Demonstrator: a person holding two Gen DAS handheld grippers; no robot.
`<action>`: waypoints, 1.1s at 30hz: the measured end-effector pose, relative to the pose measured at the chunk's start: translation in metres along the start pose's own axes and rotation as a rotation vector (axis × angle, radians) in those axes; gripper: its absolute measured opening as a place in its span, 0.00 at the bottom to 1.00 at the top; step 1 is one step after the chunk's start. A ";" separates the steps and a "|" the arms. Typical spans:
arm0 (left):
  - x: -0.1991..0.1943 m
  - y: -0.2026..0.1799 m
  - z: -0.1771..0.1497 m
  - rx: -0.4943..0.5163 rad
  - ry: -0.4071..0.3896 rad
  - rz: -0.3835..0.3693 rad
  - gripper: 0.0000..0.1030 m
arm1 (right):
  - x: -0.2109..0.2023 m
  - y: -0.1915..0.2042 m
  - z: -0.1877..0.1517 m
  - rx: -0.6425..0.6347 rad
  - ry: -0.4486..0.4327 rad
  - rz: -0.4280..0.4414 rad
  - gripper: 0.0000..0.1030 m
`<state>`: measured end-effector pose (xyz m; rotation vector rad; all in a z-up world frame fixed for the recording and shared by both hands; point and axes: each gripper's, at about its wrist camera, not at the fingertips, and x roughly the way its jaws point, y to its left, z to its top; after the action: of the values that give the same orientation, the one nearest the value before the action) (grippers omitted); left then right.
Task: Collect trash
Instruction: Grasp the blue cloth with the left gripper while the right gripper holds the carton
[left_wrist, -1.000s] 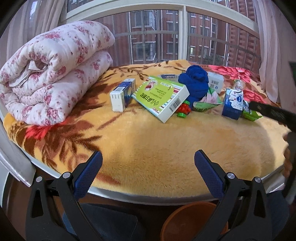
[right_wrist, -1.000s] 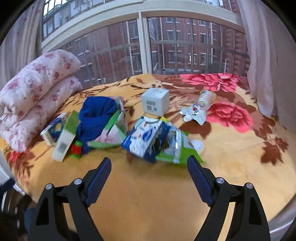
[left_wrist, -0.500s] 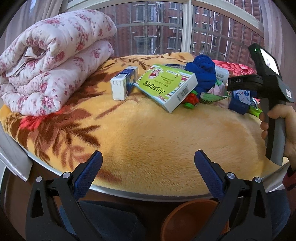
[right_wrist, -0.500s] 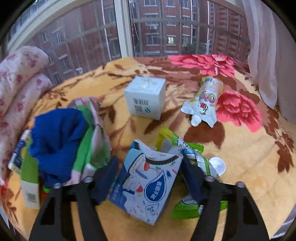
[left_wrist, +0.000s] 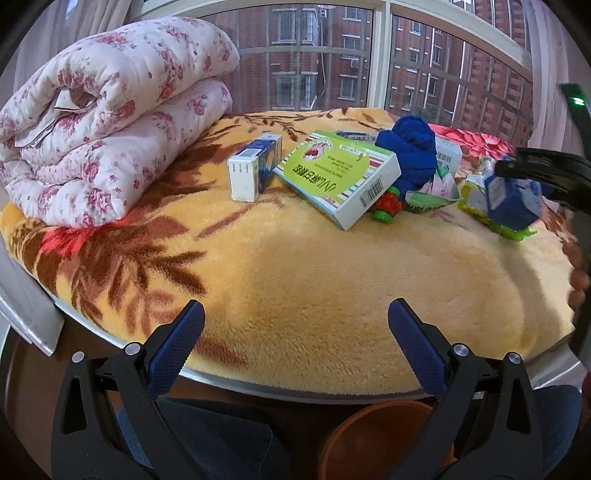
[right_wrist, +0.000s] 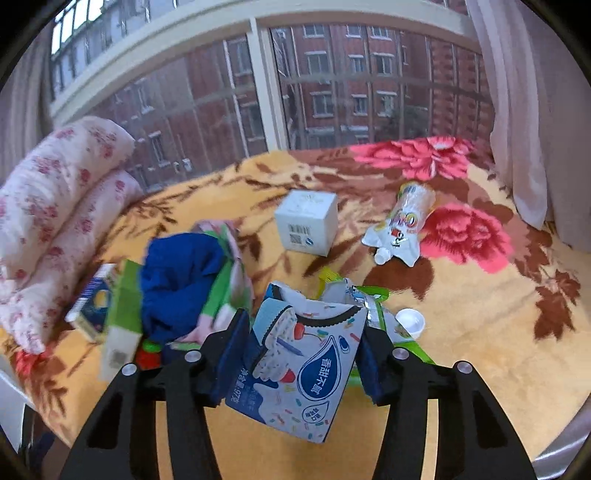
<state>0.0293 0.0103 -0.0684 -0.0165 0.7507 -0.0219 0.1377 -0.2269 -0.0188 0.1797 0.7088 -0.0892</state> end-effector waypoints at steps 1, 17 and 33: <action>0.000 0.000 0.003 -0.003 0.000 -0.006 0.94 | -0.007 -0.001 -0.002 -0.002 -0.010 0.008 0.52; 0.071 -0.101 0.131 0.273 -0.055 -0.142 0.94 | -0.097 -0.027 -0.044 -0.024 -0.110 0.081 0.52; 0.157 -0.114 0.153 0.269 0.156 -0.199 0.43 | -0.099 -0.045 -0.057 -0.014 -0.103 0.076 0.52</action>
<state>0.2469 -0.1068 -0.0604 0.1681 0.8943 -0.3168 0.0203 -0.2576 -0.0025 0.1872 0.5994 -0.0208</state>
